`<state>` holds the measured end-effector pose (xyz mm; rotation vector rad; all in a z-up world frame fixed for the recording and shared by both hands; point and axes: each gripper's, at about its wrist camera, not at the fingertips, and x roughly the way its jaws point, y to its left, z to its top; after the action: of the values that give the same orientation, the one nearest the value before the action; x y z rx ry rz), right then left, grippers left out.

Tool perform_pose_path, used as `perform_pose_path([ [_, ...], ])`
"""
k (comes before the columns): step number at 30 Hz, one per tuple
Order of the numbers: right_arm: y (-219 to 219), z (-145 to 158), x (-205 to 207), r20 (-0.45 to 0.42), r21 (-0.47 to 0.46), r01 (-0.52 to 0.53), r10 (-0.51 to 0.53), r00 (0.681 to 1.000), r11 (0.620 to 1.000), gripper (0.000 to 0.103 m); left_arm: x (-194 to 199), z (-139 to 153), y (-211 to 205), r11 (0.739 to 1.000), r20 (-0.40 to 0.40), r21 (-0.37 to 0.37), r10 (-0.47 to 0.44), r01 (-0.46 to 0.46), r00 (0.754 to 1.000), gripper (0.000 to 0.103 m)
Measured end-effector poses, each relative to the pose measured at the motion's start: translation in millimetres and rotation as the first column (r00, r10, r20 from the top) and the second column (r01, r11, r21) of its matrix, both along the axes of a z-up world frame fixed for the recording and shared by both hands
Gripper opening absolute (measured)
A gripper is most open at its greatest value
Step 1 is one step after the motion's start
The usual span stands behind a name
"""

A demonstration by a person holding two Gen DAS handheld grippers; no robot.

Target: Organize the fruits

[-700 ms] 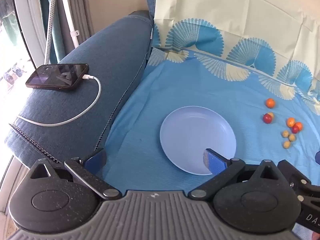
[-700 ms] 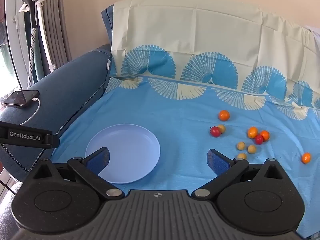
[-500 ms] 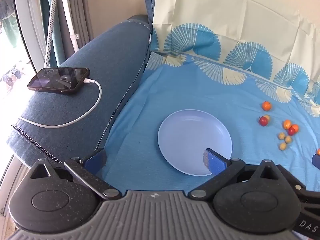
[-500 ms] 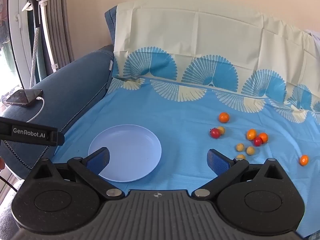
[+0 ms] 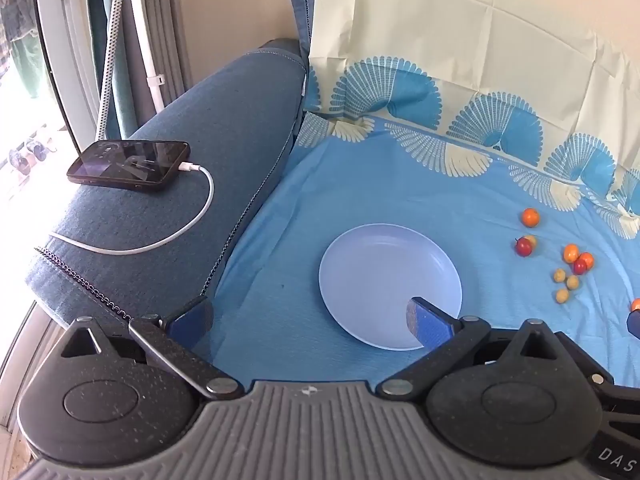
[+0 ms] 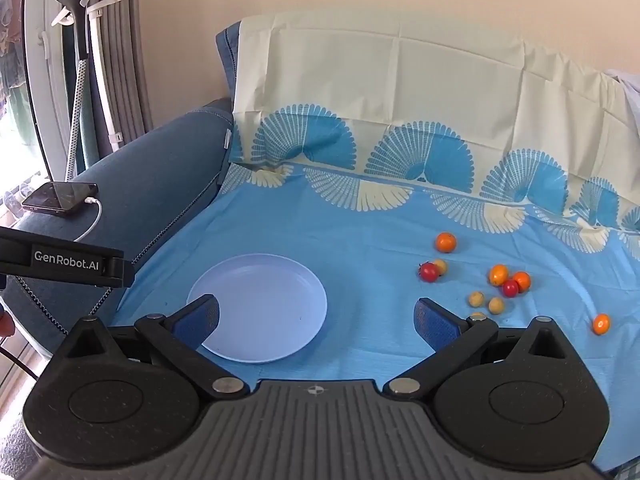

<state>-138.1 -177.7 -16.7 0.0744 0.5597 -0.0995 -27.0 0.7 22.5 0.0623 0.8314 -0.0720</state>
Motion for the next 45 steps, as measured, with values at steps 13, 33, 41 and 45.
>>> perform_pose_path([
  [13,-0.5,-0.6,-3.1,0.002,0.019,-0.005,0.005,1.000,1.000,0.103,-2.0,1.2,-2.5,1.000,0.000,0.002,-0.002,0.002,1.000,0.103],
  [33,0.1,-1.2,-1.2,-0.008,0.030,-0.005,0.005,1.000,1.000,0.103,-1.7,-0.1,-3.3,1.000,-0.003,0.006,-0.007,0.007,1.000,0.103],
  [41,0.3,-0.9,-1.1,-0.009,0.028,-0.007,0.008,1.000,1.000,0.103,-1.9,-0.2,-3.6,1.000,-0.002,0.007,-0.006,0.006,1.000,0.103],
  [45,1.3,-0.4,-0.5,-0.007,0.026,-0.008,0.008,1.000,1.000,0.103,-2.3,-0.1,-4.5,1.000,-0.003,0.005,-0.006,0.006,1.000,0.103],
])
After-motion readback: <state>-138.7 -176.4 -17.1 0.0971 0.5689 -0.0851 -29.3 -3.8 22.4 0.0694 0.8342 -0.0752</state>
